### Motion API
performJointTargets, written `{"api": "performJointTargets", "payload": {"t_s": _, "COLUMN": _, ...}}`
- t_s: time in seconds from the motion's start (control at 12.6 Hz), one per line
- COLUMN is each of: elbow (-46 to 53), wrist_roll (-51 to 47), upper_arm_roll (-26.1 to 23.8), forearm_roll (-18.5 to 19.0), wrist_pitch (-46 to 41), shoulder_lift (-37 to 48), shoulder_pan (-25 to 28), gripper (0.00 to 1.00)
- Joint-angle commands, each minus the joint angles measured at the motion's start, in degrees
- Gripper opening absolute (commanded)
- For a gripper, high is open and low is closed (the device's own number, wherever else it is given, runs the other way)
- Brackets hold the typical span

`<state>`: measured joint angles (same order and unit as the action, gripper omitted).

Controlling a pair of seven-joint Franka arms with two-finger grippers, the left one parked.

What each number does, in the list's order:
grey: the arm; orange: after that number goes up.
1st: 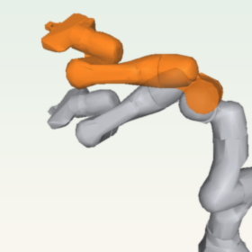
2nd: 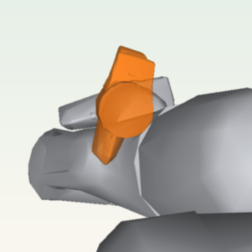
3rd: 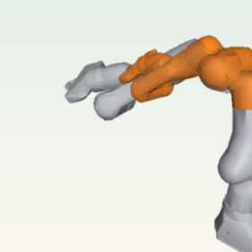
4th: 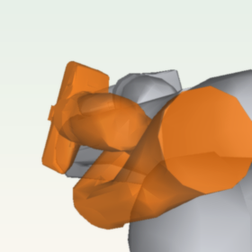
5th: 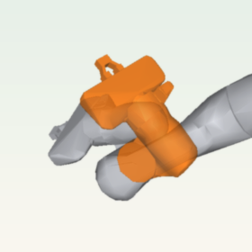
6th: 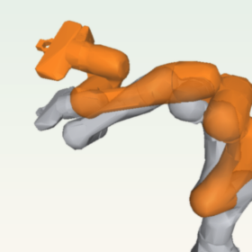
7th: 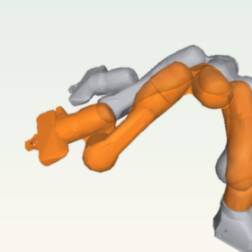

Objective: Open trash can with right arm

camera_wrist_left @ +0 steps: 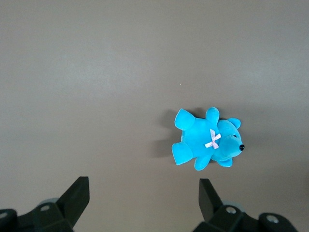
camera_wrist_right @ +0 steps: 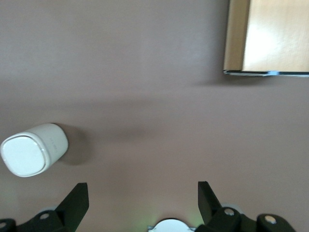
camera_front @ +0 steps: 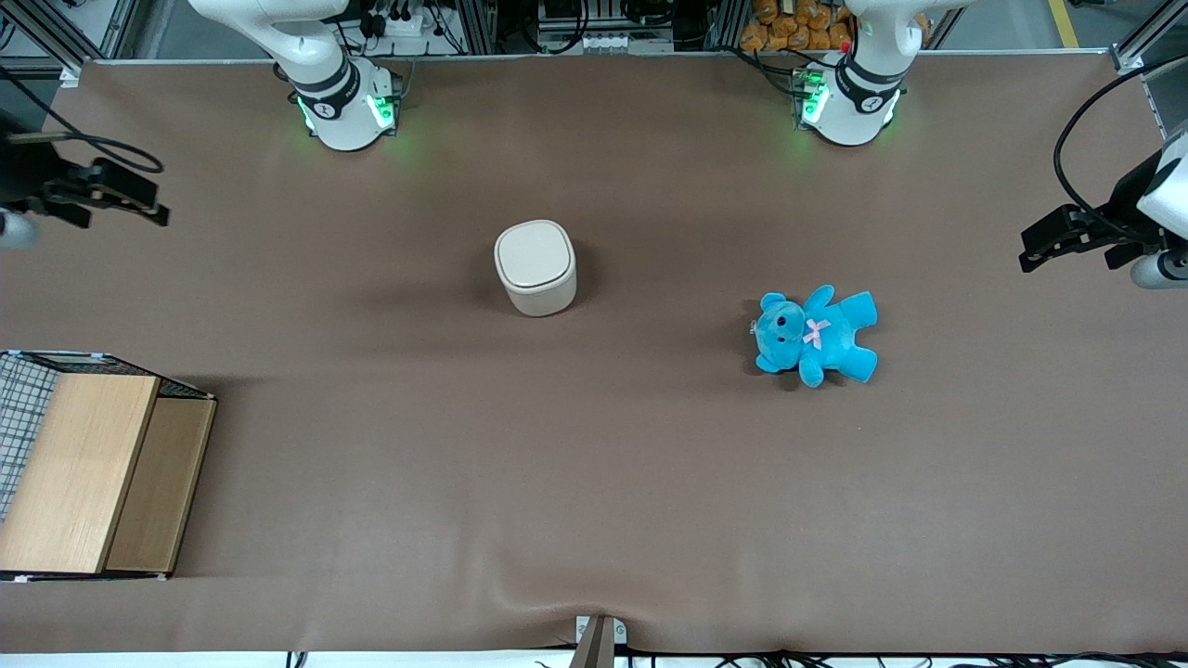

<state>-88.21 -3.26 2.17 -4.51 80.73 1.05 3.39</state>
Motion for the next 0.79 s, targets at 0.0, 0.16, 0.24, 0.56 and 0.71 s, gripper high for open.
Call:
{"api": "performJointTargets", "payload": {"t_s": 0.0, "elbow": -1.0, "wrist_roll": -9.27, "upper_arm_roll": -4.69, "forearm_roll": -1.55, "wrist_pitch": -0.14, "shoulder_lift": 0.1, "shoulder_pan": 0.57, "gripper": 1.0}}
{"api": "performJointTargets", "payload": {"t_s": 0.16, "elbow": -1.09, "wrist_roll": -15.0, "upper_arm_roll": -8.57, "forearm_roll": -1.73, "wrist_pitch": -0.05, "shoulder_lift": -0.61, "shoulder_pan": 0.74, "gripper": 1.0}}
{"api": "performJointTargets", "payload": {"t_s": 0.24, "elbow": -1.61, "wrist_roll": -16.5, "upper_arm_roll": -10.24, "forearm_roll": -1.9, "wrist_pitch": 0.12, "shoulder_lift": -0.78, "shoulder_pan": 1.09, "gripper": 0.96}}
{"api": "performJointTargets", "payload": {"t_s": 0.56, "elbow": -6.35, "wrist_roll": -20.98, "upper_arm_roll": -12.62, "forearm_roll": -8.22, "wrist_pitch": 2.49, "shoulder_lift": -0.78, "shoulder_pan": 1.62, "gripper": 0.19}}
{"api": "performJointTargets", "payload": {"t_s": 0.71, "elbow": -8.9, "wrist_roll": -25.54, "upper_arm_roll": -16.3, "forearm_roll": -8.59, "wrist_pitch": 3.99, "shoulder_lift": -0.78, "shoulder_pan": 1.88, "gripper": 0.0}}
